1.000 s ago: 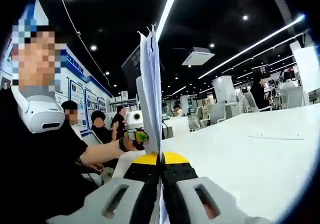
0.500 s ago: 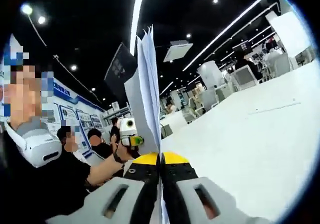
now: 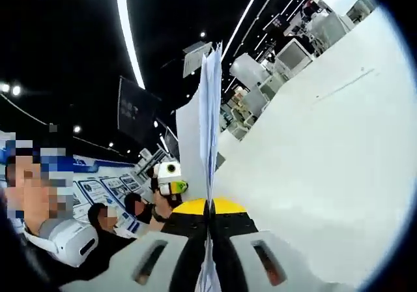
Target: Organize the stack of printing papers by aligning and flattening the scattered papers on the table
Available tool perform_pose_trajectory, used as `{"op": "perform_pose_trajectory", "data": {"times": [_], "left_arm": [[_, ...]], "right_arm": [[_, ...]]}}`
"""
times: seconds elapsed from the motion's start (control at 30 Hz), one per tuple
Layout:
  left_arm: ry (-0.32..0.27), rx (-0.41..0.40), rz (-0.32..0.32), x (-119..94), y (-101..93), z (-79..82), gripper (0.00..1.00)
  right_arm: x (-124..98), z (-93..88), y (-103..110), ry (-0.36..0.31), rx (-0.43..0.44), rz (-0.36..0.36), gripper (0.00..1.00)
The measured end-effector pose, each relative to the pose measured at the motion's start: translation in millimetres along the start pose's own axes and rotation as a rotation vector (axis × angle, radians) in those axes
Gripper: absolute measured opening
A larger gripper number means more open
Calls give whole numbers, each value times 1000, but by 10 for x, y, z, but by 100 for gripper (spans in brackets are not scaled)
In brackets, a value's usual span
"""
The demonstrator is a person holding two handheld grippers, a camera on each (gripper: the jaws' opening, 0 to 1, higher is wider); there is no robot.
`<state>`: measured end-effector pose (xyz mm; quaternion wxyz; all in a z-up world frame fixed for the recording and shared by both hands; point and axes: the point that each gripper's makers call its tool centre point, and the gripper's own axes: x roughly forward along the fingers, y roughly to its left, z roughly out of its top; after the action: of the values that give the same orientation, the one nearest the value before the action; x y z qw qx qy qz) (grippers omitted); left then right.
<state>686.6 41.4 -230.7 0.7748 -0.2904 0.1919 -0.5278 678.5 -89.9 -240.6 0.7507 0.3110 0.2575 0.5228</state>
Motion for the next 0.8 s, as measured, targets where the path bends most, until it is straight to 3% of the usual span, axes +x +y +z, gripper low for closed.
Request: {"op": "perform_pose_trajectory", "data": {"times": [0.17,0.33,0.43,0.57,0.8], "left_arm": [[0,-94,5,45,122,-99,6],[8,-60,64,78,308,-194,6],[9,-61,94,95,401,-254,6],[13,-42,132,121,519,-345,6],[6,-48,160,131,618,-411,6]], "right_arm": [[35,-108,-170,6,34,-56,0],[63,-221,-325,20,64,-102,0],[66,-229,-455,29,33,-155,0],[104,-269,-665,56,-106,-279,0],[132,-309,-742,44,-94,-294,0]]}}
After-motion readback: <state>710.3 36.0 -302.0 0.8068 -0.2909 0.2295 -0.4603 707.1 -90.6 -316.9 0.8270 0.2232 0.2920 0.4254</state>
